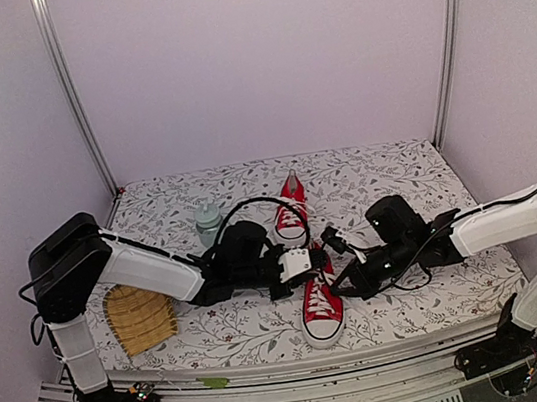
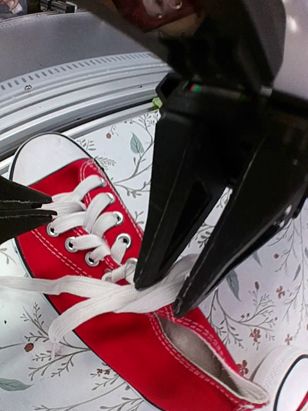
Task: Tie the shoes
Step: Cross the half-tied shoelace with the shoelace loop.
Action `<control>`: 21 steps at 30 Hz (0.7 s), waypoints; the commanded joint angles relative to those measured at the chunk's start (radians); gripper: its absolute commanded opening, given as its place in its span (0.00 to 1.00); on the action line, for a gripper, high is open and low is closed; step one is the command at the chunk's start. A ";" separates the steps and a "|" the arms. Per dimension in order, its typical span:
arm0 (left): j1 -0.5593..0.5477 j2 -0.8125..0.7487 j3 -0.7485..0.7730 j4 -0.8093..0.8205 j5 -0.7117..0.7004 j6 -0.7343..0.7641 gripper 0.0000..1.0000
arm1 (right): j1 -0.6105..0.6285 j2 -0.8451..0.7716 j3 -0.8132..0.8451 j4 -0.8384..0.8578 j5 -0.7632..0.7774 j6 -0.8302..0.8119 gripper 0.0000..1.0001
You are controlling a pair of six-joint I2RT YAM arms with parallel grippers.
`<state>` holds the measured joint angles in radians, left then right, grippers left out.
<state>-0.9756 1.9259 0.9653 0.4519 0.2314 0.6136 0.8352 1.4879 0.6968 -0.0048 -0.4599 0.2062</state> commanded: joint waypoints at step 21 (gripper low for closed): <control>-0.010 -0.004 -0.031 0.057 0.016 -0.079 0.24 | -0.018 0.133 0.035 0.083 0.136 0.003 0.27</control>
<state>-0.9756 1.9259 0.9474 0.4812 0.2401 0.5461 0.8223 1.5898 0.7044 0.0471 -0.3515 0.2092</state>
